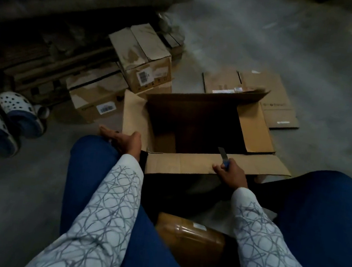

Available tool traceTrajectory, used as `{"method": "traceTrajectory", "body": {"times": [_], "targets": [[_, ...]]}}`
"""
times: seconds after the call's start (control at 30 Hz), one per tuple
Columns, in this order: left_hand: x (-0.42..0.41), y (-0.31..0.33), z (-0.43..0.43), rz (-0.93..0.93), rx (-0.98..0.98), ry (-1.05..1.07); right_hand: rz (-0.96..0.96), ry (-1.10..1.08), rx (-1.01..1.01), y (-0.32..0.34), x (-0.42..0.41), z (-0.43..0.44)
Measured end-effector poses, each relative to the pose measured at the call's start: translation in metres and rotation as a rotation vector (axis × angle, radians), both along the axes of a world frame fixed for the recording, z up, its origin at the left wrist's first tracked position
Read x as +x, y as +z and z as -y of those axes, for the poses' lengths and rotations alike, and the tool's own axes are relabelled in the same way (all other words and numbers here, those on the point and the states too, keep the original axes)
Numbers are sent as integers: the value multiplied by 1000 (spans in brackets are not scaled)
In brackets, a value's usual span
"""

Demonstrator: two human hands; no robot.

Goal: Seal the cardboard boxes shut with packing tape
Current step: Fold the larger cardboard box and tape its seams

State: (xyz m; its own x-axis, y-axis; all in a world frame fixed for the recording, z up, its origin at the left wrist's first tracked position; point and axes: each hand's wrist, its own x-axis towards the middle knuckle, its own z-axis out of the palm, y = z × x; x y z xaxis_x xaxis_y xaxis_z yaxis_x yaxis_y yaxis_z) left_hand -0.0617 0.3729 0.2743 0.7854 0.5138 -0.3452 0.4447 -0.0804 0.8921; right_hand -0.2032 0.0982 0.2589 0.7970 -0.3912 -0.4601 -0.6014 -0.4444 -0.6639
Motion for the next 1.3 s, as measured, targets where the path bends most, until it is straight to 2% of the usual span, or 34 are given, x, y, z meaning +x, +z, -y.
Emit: {"method": "traceTrajectory", "body": {"times": [0.13,0.2,0.27,0.33,0.4,0.5,0.67,0.8,0.93,1.03,1.17,1.3], "targets": [[-7,-2,7,-128,-74,83,4,7,-24,0,-4,2],[-12,5,15,-184,-78,29,-1,4,-32,2,-5,2],[-16,1,18,-237,7,-66,-20,19,-46,1,-6,0],[-16,-5,16,-200,112,-159,-32,39,-69,1,-4,-3],[-13,-11,12,-124,122,-124,-32,62,-87,2,-2,-7],[-7,-12,10,-146,25,2,-29,110,-88,1,3,-15],[-7,-13,26,-193,103,-63,8,217,-66,8,29,-33],[-11,-32,41,-223,86,-42,109,122,30,16,75,-47],[-4,-48,46,-194,78,21,121,-42,340,7,139,-65],[0,-56,46,-167,60,61,150,-52,412,3,197,-73],[1,-69,42,-143,75,112,237,64,303,8,284,-73],[-9,-70,51,-33,163,-176,293,272,-12,-10,340,-67]]}}
